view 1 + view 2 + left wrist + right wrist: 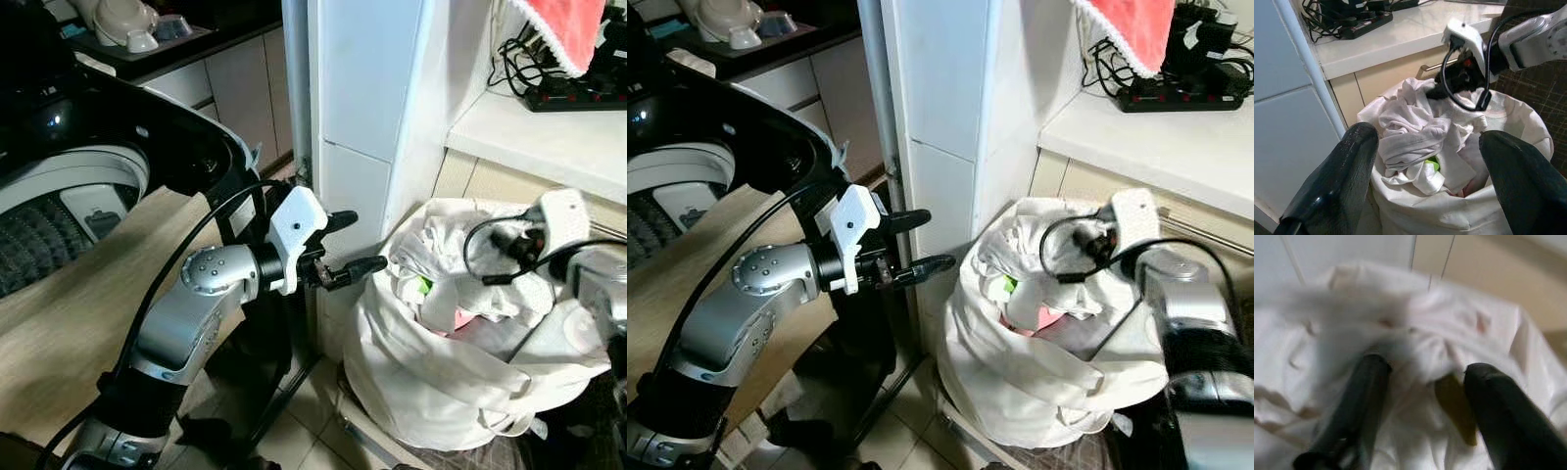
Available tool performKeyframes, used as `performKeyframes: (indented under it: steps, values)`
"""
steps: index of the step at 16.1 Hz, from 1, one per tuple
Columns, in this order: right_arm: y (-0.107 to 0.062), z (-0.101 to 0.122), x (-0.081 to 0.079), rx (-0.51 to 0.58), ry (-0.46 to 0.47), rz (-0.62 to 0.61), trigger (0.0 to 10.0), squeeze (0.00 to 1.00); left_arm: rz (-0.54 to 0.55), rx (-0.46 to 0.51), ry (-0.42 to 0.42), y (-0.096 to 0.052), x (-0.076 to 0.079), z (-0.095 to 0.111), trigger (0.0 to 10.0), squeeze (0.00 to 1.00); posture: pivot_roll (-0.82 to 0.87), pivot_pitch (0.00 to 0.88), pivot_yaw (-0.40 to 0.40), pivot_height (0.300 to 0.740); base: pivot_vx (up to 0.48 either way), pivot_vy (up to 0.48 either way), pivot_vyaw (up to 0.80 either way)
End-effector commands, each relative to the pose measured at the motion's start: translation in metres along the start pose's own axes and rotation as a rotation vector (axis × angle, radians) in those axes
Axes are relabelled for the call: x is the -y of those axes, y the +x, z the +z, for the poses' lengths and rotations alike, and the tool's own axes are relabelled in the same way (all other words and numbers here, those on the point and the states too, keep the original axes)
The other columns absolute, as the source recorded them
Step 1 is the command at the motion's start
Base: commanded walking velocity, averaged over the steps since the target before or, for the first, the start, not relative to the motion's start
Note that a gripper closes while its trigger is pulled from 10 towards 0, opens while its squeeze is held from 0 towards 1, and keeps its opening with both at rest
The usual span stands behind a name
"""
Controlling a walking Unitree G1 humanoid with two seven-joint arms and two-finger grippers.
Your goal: Clothes washing
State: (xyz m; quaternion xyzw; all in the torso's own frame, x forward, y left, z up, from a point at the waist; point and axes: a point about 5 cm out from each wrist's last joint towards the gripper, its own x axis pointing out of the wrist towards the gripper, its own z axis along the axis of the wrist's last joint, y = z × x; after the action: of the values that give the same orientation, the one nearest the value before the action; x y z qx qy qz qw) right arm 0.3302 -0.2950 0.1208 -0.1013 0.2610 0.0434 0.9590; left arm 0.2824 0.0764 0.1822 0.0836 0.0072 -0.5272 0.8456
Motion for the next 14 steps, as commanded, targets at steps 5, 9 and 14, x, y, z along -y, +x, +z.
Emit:
performKeyframes:
  steps: [5, 9, 14]
  values:
    - [0.009, -0.026, -0.005, -0.114, -0.012, 0.006, 0.0, 0.00, -0.023, -0.015, 0.020, -0.001, 0.003, 0.003, 10.0, 0.00, -0.10, 0.000, 0.069, 0.740, 0.000, 0.000, 0.00]
    - [0.011, -0.027, -0.005, -0.109, -0.001, 0.019, 0.0, 0.00, -0.022, -0.022, 0.018, -0.002, 0.003, 0.002, 10.0, 0.00, -0.10, 0.000, 0.070, 0.740, 0.000, 0.000, 0.00]
    - [0.011, -0.025, -0.004, -0.092, 0.002, 0.033, 0.0, 0.00, -0.022, -0.024, 0.019, -0.001, 0.003, 0.002, 10.0, 0.00, -0.11, 0.000, 0.071, 0.740, 0.000, 0.000, 0.00]
